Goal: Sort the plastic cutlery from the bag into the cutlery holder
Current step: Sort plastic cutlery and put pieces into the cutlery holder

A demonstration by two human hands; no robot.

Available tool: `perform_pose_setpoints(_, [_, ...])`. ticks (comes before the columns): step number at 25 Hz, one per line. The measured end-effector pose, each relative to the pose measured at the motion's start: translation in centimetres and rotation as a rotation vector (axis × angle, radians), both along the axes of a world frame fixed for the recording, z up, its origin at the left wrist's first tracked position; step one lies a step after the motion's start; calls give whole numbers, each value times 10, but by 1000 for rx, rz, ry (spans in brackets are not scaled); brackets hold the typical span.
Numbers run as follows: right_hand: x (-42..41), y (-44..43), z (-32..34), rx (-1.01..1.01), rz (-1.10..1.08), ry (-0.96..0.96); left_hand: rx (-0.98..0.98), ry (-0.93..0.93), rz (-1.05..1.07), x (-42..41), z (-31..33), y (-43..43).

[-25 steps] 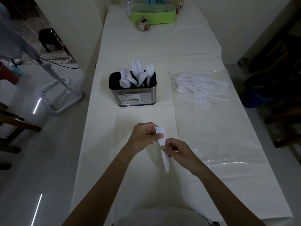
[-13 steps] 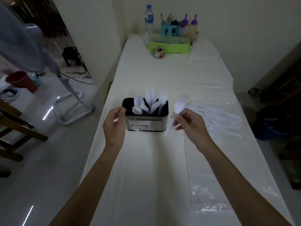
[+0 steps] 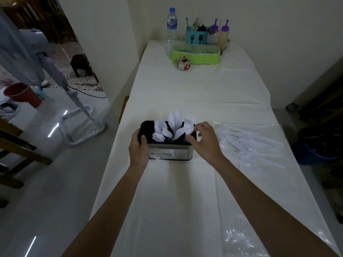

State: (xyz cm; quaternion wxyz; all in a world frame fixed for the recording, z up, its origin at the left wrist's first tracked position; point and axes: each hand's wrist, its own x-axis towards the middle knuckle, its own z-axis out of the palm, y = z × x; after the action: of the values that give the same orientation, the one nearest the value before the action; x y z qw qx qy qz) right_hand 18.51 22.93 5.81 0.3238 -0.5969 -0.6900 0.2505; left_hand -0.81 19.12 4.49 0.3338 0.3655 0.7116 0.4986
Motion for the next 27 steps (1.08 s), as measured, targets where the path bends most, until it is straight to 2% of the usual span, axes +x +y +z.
perform_pose_setpoints(3, [-2, 3, -4, 14, -22, -244, 1, 7, -7, 0, 0, -1])
perform_pose_setpoints(6, [-7, 7, 2, -46, -54, -322, 2, 5, 0, 0, -2, 0])
perform_pose_setpoints(11, [-7, 5, 0, -59, -36, -261, 22, -2, -4, 0, -4, -1])
perform_pose_setpoints(17, [20, -30, 4, 49, 4, -58, -25, -60, 17, 8, 8, -17])
perform_pose_setpoints(22, [92, -109, -17, 13, -137, -94, -94, -182, 70, 54, -16, -76])
perform_pose_setpoints(25, [149, -158, -35, -64, -285, -170, -210, -221, -76, 93, -40, -111])
perform_pose_setpoints(27, [184, -185, -40, -132, -393, -225, -258, -158, -230, 122, -46, -131])
